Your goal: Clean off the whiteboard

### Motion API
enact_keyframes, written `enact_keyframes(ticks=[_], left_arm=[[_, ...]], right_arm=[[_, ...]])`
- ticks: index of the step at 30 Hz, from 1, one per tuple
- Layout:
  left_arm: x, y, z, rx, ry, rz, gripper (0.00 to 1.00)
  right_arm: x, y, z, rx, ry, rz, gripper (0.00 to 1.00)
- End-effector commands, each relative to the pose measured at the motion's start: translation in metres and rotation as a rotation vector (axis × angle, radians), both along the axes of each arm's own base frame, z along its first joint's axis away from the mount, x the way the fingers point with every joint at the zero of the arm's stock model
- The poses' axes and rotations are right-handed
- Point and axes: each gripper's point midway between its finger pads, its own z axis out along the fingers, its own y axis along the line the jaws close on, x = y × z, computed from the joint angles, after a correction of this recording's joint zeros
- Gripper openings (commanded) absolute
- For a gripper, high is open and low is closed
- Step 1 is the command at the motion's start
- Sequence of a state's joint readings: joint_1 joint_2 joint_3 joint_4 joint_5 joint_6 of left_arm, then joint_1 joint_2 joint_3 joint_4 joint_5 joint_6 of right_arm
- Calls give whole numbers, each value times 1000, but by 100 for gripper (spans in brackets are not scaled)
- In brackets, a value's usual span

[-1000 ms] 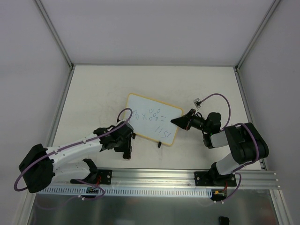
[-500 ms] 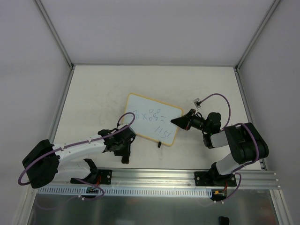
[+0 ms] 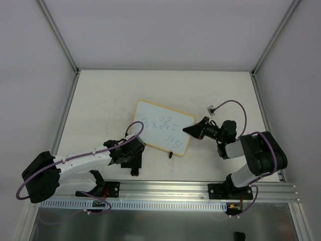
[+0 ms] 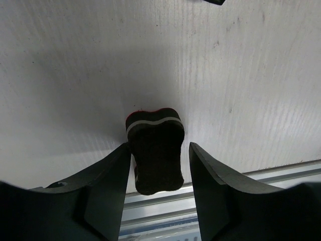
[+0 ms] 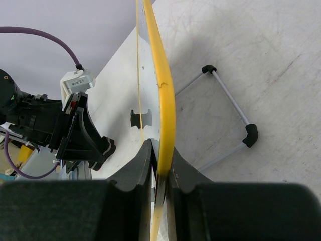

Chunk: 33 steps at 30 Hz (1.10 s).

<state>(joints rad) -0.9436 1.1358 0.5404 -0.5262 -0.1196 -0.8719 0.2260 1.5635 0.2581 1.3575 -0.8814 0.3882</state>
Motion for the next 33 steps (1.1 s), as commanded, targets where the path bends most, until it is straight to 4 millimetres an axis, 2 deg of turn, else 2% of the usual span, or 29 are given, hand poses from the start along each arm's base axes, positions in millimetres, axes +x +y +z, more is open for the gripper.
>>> enact_keyframes(ticks=[1,5,19,23,26,27,29,32,33], left_arm=[[-5,4,0,16,10,1,50],[-7,5,-2,18,19,1,49],[-15,9,-9,57,48,2,33],[-17,11,-13,84,52,-7,20],[-18,12,-15,99,53,-9,6],[-17,11,-13,94,44,-13,0],[-12,9,-7,77,16,-13,0],[5,3,17,19,-83,-8,2],[13,-1,33,-18,-125,-15,3]], right_arm=[[12,-3,23,-17,-262,-19,0],[13,-3,23,-17,-260,-20,0],[12,-4,24,-14,-260,-19,0],[12,-4,24,-14,-259,-22,0],[12,-5,25,-13,-259,-22,0],[12,-5,25,-13,-260,-23,0],[13,-5,25,-13,-259,-23,0],[12,-5,25,-12,-258,-22,0],[12,-5,24,-13,-257,-22,0]])
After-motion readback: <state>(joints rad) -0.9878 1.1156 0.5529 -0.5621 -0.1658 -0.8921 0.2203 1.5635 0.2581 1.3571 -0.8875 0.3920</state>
